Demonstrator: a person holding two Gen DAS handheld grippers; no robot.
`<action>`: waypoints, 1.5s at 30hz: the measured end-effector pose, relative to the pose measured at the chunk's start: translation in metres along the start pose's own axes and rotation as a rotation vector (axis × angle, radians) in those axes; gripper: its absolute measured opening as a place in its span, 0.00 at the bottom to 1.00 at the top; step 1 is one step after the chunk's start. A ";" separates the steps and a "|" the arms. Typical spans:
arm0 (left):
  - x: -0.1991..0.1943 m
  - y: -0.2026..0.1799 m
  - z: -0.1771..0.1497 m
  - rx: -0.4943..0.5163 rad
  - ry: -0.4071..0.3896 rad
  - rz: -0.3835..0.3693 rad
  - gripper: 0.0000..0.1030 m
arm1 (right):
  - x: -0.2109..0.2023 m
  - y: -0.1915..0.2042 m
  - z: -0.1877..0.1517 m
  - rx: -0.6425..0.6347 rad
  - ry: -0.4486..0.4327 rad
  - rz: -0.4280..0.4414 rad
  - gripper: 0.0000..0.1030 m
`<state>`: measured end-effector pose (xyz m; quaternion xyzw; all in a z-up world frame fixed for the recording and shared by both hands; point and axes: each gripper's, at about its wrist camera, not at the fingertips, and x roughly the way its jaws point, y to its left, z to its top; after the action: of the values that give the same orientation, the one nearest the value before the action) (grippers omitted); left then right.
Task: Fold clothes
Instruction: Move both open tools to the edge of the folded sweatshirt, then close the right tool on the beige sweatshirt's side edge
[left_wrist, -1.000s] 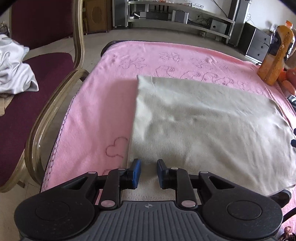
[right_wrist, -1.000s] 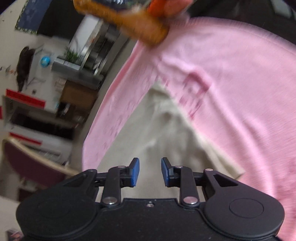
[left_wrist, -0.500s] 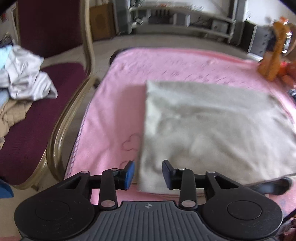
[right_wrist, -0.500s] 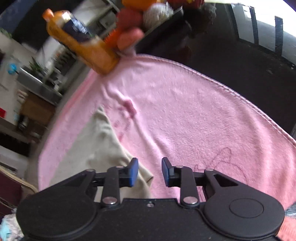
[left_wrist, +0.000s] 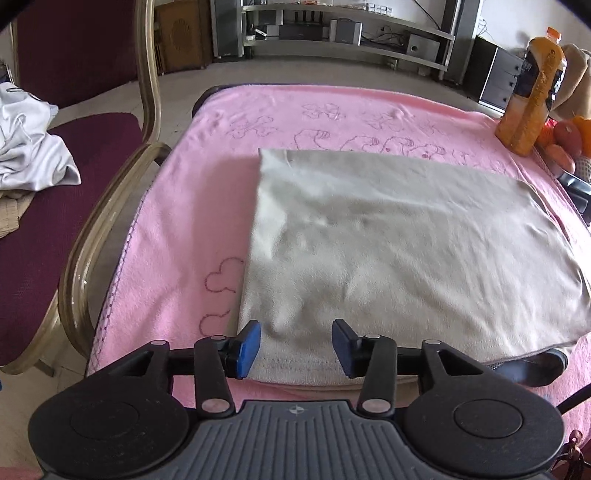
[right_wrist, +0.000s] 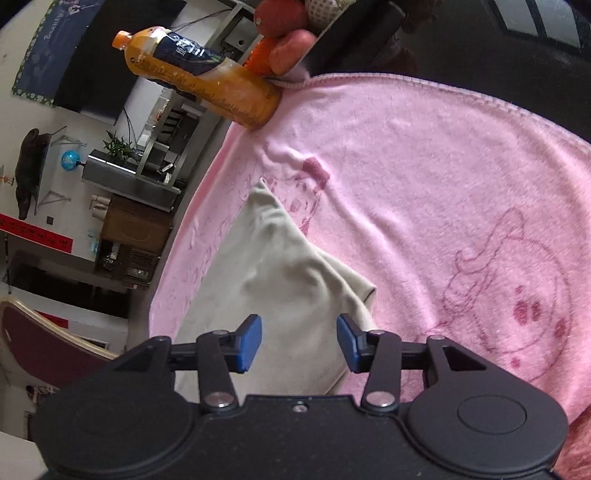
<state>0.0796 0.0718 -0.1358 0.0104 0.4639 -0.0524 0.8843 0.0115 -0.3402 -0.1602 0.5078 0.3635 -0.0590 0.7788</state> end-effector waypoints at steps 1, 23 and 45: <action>0.002 -0.001 0.000 0.003 0.010 -0.005 0.44 | 0.002 -0.001 0.000 0.005 0.004 0.002 0.44; 0.015 -0.002 0.000 0.015 0.064 -0.021 0.54 | 0.011 -0.011 -0.006 0.023 0.138 -0.035 0.45; 0.015 -0.004 -0.001 0.020 0.066 -0.024 0.56 | 0.050 -0.027 -0.041 0.274 0.261 0.166 0.44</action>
<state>0.0868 0.0665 -0.1484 0.0153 0.4924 -0.0675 0.8676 0.0142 -0.3049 -0.2208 0.6404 0.4070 0.0228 0.6509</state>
